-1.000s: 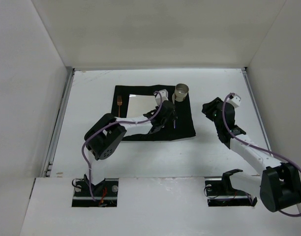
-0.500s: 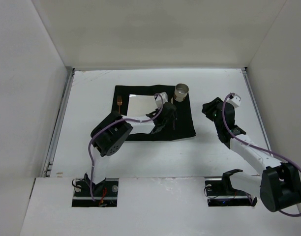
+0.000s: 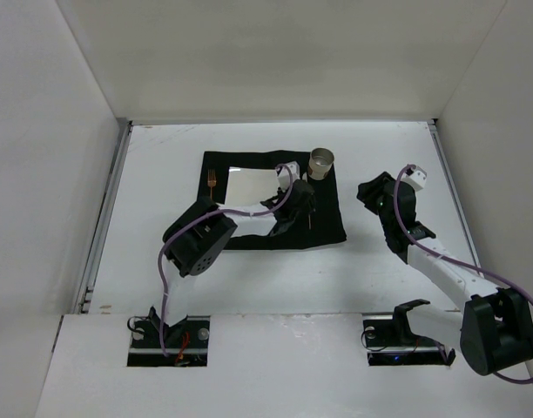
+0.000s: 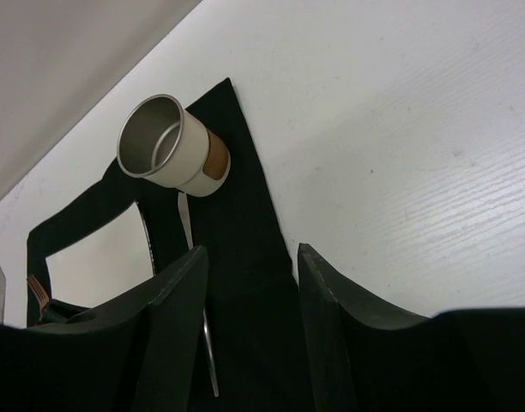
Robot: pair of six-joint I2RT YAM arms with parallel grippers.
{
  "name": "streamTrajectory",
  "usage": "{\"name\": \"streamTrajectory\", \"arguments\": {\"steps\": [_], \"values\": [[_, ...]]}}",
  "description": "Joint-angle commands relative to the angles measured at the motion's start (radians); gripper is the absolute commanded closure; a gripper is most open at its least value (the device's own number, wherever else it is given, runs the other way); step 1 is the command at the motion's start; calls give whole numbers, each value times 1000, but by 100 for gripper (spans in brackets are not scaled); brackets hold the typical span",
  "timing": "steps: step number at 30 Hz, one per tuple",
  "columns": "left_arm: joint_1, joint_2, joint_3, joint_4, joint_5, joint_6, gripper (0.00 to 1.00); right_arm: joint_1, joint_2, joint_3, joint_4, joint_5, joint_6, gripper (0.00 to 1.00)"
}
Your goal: Set the dinner table for one person
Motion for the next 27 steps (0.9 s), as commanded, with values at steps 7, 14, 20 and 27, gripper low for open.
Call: {"name": "streamTrajectory", "arguments": {"steps": [7,14,20,27], "values": [[-96,-269,-54,10,-116,189,64,-2,-7,21,39,-2,-4,46],[-153,-516,-244,-10,-139,233,64,-2,4,19,50,-4,-6,42],[-207,-811,-528,-27,-229,224,63,-2,11,17,56,3,-4,40],[-202,-1219,-830,-207,-395,131,61,-25,2,-1,65,6,5,35]]}}
